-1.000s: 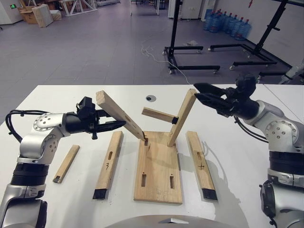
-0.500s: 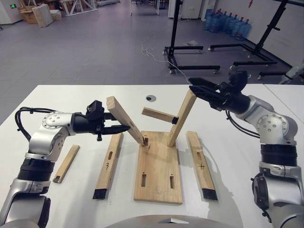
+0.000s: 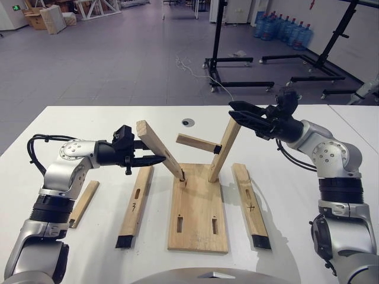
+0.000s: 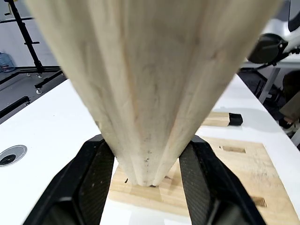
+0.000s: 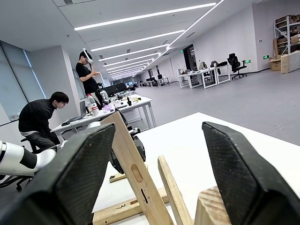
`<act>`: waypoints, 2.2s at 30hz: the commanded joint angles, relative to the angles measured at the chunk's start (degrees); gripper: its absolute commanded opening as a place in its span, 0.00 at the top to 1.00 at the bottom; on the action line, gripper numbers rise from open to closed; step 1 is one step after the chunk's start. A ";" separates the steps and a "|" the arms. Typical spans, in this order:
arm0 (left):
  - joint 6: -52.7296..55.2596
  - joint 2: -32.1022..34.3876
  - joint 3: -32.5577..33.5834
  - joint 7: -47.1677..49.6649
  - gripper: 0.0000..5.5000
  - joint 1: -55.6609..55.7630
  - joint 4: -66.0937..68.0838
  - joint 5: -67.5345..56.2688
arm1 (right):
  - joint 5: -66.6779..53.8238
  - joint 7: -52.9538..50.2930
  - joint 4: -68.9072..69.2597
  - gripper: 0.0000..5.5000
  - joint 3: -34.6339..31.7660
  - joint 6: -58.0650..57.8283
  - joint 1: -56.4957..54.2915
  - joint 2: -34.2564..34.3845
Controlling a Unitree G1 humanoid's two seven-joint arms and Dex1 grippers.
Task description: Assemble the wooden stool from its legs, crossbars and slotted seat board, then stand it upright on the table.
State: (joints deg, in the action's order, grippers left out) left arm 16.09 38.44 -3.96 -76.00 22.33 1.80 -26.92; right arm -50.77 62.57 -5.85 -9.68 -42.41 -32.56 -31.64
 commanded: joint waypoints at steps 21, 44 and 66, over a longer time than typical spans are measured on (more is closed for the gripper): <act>6.14 5.05 -4.46 -0.16 0.64 0.21 -3.49 3.63 | -0.58 -0.18 2.82 0.38 2.02 -4.74 1.44 0.72; 10.95 2.39 -10.42 -5.76 0.64 8.04 14.89 3.64 | 1.67 1.68 3.78 0.38 6.10 -2.90 4.34 0.02; 11.97 3.61 -17.05 -8.21 0.64 12.48 15.31 10.16 | 2.41 0.22 9.07 0.38 9.11 -1.86 6.43 0.33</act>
State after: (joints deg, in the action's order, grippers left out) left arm 25.61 41.16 -16.06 -84.56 39.00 17.10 -22.35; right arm -50.17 63.34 3.89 -3.81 -41.24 -28.75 -31.59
